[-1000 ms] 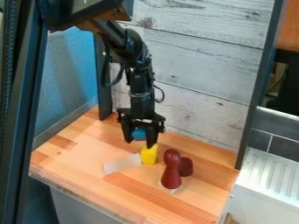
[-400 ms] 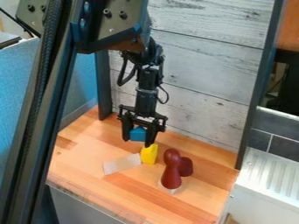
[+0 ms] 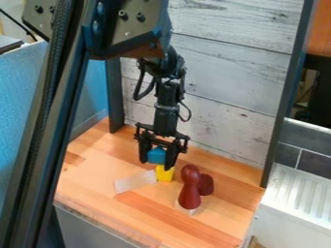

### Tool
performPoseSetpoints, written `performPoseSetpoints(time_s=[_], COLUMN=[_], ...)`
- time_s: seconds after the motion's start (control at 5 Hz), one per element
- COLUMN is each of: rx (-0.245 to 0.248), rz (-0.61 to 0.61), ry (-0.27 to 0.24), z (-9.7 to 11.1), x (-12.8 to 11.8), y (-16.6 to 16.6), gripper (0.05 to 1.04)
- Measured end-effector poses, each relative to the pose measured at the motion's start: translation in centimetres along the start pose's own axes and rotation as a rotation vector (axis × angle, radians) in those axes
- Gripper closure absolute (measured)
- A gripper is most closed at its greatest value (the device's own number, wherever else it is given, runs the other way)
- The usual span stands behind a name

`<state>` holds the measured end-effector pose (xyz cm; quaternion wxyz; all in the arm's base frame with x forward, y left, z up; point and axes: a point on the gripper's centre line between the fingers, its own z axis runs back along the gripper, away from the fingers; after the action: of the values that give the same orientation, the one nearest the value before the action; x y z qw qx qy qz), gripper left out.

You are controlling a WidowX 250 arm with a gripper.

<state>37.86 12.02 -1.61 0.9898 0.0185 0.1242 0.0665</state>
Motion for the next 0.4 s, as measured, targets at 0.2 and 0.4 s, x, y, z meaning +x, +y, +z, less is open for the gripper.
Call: performPoseSetpoints(time_s=[0.2, 0.4], rx=[0.001, 0.007], rz=[-0.002, -0.024], ry=[0.006, -0.002], z=[-0.46, -0.90], x=[-0.20, -0.13], y=[-0.38, -0.65], gripper=[0.267, 0.075])
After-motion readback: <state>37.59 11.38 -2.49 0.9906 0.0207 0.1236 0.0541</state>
